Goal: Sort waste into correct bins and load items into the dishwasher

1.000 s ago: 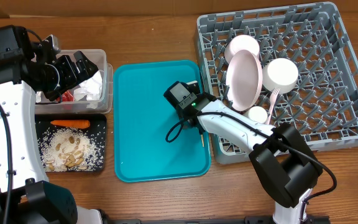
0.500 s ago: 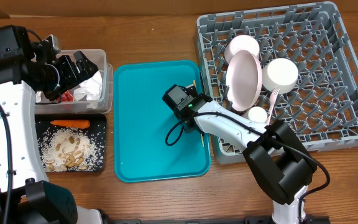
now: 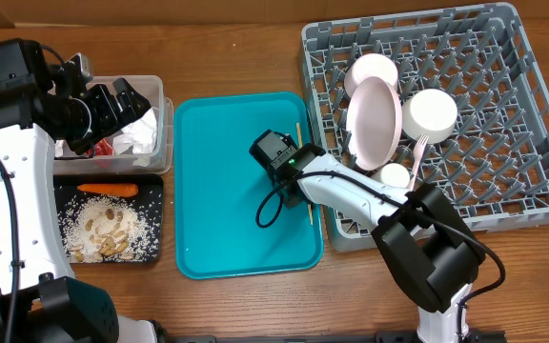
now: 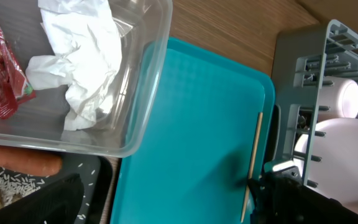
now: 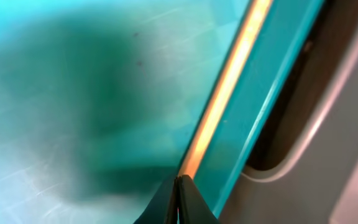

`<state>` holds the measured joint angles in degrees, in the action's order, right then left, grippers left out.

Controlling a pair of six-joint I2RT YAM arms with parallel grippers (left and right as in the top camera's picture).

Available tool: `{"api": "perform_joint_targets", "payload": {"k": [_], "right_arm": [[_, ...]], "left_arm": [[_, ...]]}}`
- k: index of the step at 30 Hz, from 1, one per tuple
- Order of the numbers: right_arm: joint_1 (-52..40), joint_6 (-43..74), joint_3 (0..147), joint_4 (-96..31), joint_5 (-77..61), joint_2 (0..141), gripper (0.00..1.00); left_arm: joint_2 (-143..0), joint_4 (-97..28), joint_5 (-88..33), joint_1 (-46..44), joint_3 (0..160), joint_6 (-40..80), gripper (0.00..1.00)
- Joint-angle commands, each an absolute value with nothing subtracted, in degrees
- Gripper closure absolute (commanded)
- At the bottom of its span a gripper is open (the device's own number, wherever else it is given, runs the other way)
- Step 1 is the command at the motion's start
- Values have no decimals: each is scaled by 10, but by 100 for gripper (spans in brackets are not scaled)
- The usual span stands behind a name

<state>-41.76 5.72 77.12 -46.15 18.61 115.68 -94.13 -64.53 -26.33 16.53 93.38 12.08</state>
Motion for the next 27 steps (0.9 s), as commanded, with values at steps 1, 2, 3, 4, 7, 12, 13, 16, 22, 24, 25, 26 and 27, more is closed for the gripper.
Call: {"api": "perform_joint_targets", "payload": {"k": [1,2,3,4,7,12,13,16,22,24,25,26,27], "right_arm": [[-416,31,769,-458,123,1178,91],[-416,29,769,-458,118,1178,91],[-416,29,769,-458,117,1178,91],[-416,29,769,-458,117,1178,91],[-416,29,769,-459,117,1178,91],[-416,27,772,-463,124,1178,90],[-416,27,779,-469,135,1178,90],[-416,27,810,-497,177,1178,90],[-416,30,901,-559,184,1178,90],[-416,37,922,-570,169,1178,90],[-416,49,930,-574,162,1178,90],[-416,58,935,-576,153,1178,90],[-416,62,938,-576,142,1178,91]], "left_arm": [[-929,-645,-264,165,948,124,0],[-929,-645,-264,165,948,124,0],[-929,-645,-264,165,948,124,0],[-929,-645,-264,165,948,124,0],[-929,-645,-264,165,948,124,0],[-929,-645,-264,165,948,124,0],[-929,-645,-264,165,948,124,0],[-929,-645,-264,165,948,124,0],[-929,-645,-264,165,948,124,0],[-929,-645,-264,165,948,124,0],[-929,-645,-264,165,948,124,0],[-929,-644,-264,165,948,124,0],[-929,-645,-264,165,948,124,0]]}}
